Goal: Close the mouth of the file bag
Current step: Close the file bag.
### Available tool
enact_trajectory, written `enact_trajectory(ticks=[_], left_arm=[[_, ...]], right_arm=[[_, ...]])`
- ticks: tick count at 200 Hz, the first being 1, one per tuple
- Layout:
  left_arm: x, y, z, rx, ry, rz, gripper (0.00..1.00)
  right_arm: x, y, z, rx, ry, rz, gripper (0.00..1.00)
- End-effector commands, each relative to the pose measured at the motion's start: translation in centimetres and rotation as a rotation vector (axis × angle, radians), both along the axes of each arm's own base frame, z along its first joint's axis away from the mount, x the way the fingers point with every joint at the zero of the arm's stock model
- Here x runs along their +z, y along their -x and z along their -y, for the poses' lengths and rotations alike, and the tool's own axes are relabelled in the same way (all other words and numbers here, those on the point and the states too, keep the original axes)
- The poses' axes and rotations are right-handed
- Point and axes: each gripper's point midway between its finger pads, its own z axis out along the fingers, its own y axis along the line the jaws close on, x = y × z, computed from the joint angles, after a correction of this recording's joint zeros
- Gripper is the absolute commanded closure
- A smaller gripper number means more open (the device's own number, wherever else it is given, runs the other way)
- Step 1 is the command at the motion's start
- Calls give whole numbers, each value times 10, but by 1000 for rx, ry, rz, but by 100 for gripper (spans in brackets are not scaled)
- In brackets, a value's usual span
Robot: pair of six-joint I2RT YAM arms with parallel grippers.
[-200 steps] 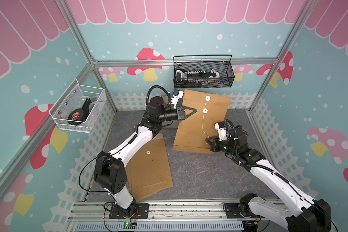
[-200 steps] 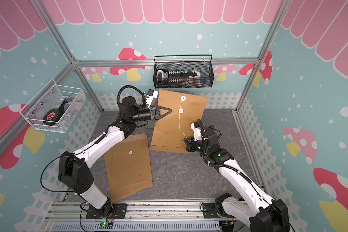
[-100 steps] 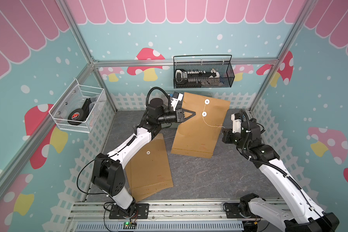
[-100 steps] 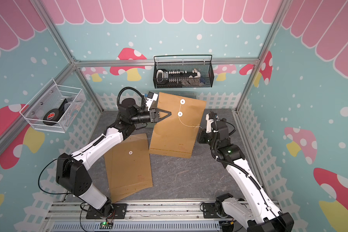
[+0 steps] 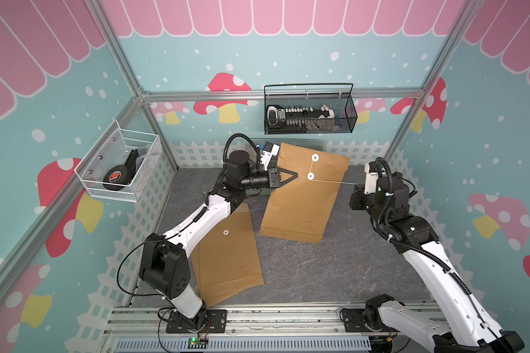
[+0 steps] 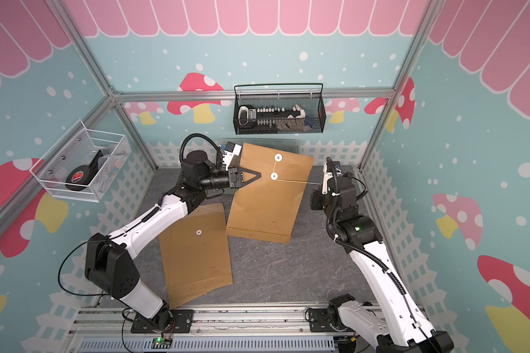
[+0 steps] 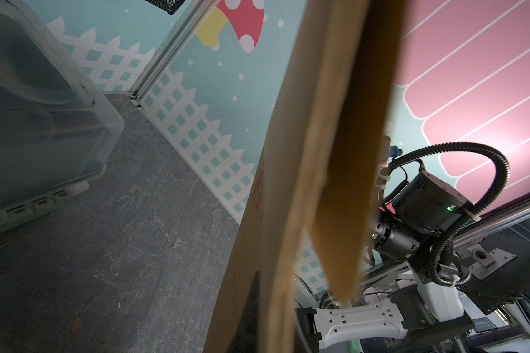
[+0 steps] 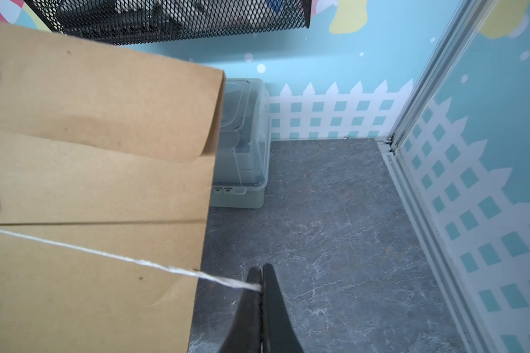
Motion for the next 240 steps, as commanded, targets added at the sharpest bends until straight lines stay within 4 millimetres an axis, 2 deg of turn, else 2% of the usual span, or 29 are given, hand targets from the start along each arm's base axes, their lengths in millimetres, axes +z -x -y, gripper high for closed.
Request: enact_trajectory(ticks=[1,44,79,104,130,174,240], left_arm=[[9,11,1,-32,10,37,100],[4,18,10,-55,-16,47,100],[-7,28,21,-83,-54,54,100],[-8,38,26,-111,-57,74,100],[-9,53,32,-151,-60,100,100],[-21,64,43,-197,-71,86,100],[-26,70,51,-221,-80,80,100]], right_arm=[[18,2,6,-1,58,47,100],[44,2,2,36,113,95,100],[68,-8,-1,41,139,114,100],[77,-17,-2,43,164,107,100],[75,-26,-3,39,192,87,100],[74,-34,-7,55,208,58,100],[65,-41,-13,78,212,23,100]])
